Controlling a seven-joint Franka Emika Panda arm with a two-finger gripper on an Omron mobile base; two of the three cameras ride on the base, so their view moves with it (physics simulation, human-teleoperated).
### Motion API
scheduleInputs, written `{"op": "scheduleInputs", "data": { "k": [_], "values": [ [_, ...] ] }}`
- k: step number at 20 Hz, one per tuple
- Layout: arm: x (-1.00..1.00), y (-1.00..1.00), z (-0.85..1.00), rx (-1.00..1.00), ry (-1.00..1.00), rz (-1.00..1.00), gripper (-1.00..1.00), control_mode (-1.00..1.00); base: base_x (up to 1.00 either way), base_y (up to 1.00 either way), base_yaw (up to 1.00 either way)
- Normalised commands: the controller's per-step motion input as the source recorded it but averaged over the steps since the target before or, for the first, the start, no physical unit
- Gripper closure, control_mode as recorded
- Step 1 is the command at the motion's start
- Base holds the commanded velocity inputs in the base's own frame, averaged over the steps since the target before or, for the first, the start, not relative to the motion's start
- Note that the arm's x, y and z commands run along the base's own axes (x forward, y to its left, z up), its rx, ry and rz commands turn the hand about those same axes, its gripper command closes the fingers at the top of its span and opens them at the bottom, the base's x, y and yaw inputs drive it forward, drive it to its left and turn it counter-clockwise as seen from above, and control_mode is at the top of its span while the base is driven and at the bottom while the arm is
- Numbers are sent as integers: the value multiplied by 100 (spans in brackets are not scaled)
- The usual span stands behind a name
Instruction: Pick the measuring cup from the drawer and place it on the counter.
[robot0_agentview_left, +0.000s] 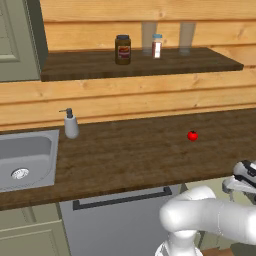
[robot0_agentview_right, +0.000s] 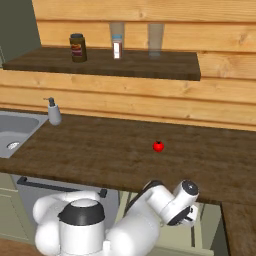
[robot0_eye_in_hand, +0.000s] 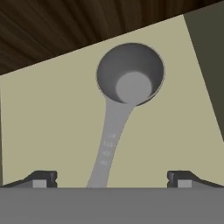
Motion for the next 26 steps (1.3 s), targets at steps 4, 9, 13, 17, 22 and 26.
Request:
{"op": "scheduleInputs", "data": {
  "k": [4, 9, 13, 17, 22, 26],
  "values": [
    [1, 0, -25, 0, 0, 3, -100, -100, 0, 0, 0],
    [0, 0, -34, 0, 0, 4, -100, -100, 0, 0, 0],
    [4, 0, -26, 0, 0, 2, -100, -100, 0, 0, 0],
    [14, 0, -15, 0, 0, 0, -100, -100, 0, 0, 0],
    [17, 0, -20, 0, 0, 1, -100, -100, 0, 0, 0],
    [13, 0, -26, 0, 0, 2, -100, -100, 0, 0, 0]
  ]
}}
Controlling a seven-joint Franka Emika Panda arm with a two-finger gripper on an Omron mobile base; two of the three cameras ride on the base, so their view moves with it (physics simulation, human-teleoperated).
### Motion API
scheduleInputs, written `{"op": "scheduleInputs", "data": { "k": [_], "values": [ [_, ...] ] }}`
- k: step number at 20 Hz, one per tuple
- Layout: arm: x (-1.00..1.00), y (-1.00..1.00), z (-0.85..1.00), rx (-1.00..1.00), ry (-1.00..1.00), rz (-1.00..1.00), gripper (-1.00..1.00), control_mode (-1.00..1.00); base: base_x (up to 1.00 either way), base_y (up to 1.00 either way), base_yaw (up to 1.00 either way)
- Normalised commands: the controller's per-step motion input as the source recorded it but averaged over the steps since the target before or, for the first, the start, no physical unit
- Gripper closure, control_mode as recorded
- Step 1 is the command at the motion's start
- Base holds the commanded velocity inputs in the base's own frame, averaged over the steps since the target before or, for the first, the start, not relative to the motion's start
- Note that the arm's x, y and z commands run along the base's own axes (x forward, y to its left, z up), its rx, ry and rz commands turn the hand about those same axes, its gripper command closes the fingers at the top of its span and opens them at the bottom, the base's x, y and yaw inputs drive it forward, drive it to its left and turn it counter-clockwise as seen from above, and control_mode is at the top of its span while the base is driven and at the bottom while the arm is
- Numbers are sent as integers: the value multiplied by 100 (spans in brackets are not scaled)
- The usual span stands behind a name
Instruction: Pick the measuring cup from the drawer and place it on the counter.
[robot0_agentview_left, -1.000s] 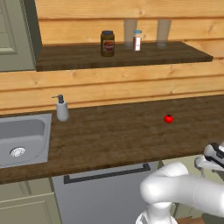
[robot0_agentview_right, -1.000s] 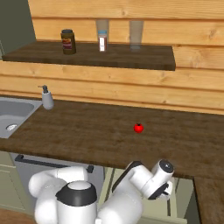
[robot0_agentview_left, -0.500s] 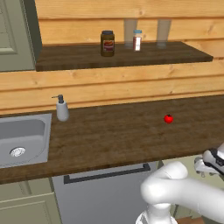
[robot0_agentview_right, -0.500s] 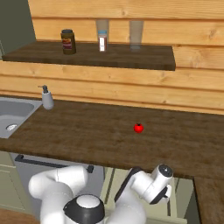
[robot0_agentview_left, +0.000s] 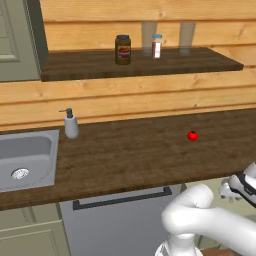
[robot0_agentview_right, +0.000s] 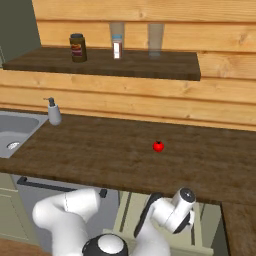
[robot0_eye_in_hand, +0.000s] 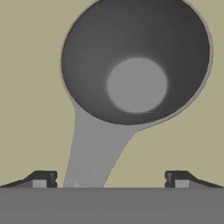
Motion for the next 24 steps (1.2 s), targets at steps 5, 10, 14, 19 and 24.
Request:
{"op": "scheduleInputs", "data": {
  "k": [5, 10, 14, 19, 24],
  "values": [
    [5, 0, -28, 0, 0, 1, 100, -100, 0, 0, 0],
    [-3, -3, -28, 0, 0, 0, 100, -100, 0, 0, 0],
    [-72, -29, -13, 1, -1, 1, 100, -100, 0, 0, 0],
    [-86, -22, 2, 1, -2, 12, 100, -100, 0, 0, 0],
    [-30, -10, 71, 0, 0, 17, 100, -100, 0, 0, 0]
  ]
}}
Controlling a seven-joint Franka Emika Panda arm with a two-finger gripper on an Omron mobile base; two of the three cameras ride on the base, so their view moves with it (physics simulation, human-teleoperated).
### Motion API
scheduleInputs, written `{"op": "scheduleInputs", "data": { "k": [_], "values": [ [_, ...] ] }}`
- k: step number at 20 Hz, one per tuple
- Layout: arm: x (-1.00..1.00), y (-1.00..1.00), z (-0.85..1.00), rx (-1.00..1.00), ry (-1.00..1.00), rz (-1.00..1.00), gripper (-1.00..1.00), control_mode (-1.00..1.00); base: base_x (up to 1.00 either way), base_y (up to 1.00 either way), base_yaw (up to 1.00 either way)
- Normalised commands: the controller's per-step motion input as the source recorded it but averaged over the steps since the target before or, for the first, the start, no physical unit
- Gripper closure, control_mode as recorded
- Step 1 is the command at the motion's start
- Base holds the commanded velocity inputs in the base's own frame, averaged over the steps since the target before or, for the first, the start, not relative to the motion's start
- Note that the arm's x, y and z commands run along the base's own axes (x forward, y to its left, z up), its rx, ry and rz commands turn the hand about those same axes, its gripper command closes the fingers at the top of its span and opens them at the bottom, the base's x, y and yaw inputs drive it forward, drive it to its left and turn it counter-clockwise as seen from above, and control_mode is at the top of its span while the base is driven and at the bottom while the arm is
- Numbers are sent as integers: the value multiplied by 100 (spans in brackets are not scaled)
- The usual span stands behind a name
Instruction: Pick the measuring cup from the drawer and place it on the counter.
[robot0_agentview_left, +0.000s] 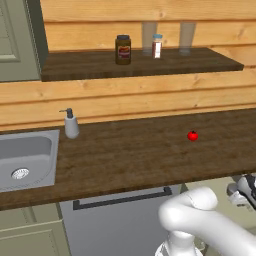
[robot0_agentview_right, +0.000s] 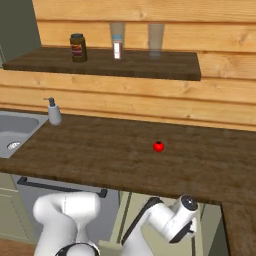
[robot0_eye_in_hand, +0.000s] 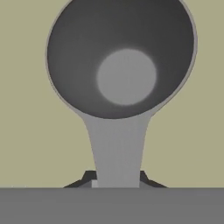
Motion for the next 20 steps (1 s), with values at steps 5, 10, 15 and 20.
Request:
{"op": "scheduleInputs", "data": {
  "k": [5, 10, 15, 20],
  "values": [
    [-11, -5, 100, 0, 1, 18, 100, -100, 0, 0, 0],
    [-31, -15, 86, 0, 2, 17, 100, -100, 0, 0, 0],
    [9, -2, 86, 0, -4, 12, 100, -100, 0, 0, 0],
    [60, 3, 50, 0, -4, 10, 100, -100, 0, 0, 0]
  ]
}}
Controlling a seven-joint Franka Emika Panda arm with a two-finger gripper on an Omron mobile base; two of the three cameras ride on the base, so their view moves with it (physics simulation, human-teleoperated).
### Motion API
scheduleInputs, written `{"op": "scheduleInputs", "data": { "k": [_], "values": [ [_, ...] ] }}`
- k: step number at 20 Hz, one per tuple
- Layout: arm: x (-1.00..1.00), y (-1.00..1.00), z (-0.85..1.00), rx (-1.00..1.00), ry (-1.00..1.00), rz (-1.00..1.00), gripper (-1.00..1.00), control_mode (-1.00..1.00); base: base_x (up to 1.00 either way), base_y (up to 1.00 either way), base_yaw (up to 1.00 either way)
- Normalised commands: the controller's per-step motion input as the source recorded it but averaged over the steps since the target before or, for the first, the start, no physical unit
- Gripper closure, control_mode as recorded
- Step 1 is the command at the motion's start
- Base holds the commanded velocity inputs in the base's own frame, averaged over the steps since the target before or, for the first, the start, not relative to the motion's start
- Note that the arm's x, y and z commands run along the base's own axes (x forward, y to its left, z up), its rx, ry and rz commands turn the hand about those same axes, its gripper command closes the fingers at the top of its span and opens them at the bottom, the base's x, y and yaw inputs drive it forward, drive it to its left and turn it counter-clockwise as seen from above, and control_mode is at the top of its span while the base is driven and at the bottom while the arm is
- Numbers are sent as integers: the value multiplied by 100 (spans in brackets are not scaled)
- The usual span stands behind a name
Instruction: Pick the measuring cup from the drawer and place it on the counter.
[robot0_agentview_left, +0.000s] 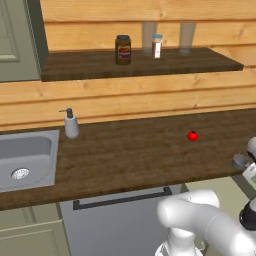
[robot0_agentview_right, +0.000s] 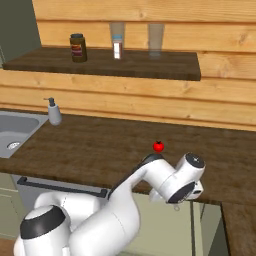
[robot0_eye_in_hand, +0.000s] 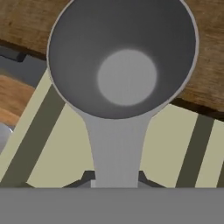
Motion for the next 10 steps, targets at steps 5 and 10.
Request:
{"op": "scheduleInputs", "data": {
  "k": [5, 10],
  "values": [
    [83, 23, 6, 0, 0, 9, 100, -100, 0, 0, 0],
    [68, 41, -2, 0, 0, 8, 100, -100, 0, 0, 0]
  ]
}}
